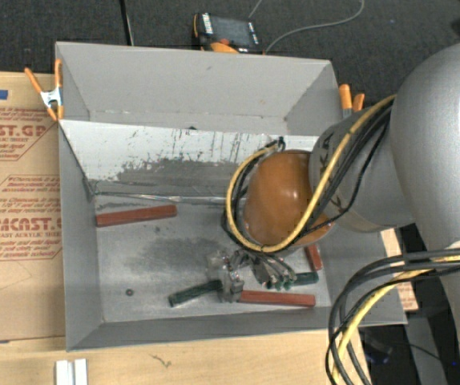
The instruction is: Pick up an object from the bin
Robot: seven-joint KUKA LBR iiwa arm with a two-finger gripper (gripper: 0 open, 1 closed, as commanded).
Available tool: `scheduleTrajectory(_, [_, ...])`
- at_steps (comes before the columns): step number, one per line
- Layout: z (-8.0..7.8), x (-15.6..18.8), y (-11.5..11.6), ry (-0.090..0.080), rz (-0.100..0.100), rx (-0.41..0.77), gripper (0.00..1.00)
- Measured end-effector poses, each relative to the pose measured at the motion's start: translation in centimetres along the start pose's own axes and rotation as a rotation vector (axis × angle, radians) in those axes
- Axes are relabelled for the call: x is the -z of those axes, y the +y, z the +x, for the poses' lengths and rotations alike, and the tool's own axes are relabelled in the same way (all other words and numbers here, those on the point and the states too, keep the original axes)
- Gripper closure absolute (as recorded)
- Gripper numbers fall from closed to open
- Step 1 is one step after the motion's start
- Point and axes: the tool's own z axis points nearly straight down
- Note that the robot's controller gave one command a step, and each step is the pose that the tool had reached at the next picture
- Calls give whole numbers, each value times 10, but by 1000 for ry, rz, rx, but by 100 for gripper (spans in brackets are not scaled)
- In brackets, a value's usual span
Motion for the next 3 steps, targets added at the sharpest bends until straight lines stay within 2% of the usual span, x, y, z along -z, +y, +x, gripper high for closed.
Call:
scheduleTrajectory(1, [-27, 117, 0, -10, 2, -11, 100])
scheduleTrajectory(2, [-15, -3, -37, 3, -1, 129, 100])
scheduleTrajectory(3, [-15, 141, -40, -9, 4, 151, 100])
